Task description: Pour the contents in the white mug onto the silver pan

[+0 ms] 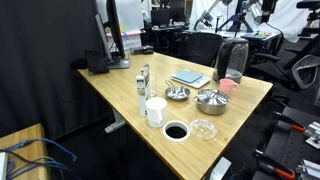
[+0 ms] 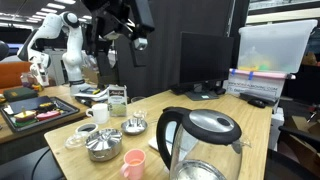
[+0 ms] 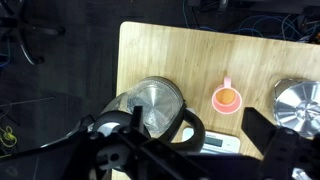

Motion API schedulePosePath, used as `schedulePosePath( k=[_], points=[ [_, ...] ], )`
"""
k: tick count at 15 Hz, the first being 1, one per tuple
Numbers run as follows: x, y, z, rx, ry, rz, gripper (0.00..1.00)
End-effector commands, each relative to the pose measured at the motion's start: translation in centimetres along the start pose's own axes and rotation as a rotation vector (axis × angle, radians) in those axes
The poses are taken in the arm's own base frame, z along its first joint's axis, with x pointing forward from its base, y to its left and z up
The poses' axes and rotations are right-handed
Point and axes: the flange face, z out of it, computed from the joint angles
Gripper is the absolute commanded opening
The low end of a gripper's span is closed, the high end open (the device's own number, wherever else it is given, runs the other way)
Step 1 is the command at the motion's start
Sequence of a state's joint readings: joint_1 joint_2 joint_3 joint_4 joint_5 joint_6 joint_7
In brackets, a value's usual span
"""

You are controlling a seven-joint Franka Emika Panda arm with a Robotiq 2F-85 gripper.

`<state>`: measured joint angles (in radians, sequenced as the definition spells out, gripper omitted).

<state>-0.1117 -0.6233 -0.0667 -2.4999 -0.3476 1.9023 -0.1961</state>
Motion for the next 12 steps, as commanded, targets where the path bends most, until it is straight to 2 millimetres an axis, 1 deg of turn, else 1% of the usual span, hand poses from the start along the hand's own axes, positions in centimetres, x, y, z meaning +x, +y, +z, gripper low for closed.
schedulePosePath(
  k=[1, 5, 8, 10, 12],
  points=[
    [0.0, 0.0, -0.1, 0.000, -0.001, 0.000, 1.00],
    [-0.6, -1.8, -0.9, 0.029, 0.027, -0.047, 1.00],
    [-1.1, -4.0, -1.9, 0.070, 0.052, -0.120, 1.00],
    [-2.0, -5.9, -2.7, 0.107, 0.066, -0.186, 1.00],
    [-3.0, -7.2, -3.4, 0.130, 0.074, -0.251, 1.00]
  ],
)
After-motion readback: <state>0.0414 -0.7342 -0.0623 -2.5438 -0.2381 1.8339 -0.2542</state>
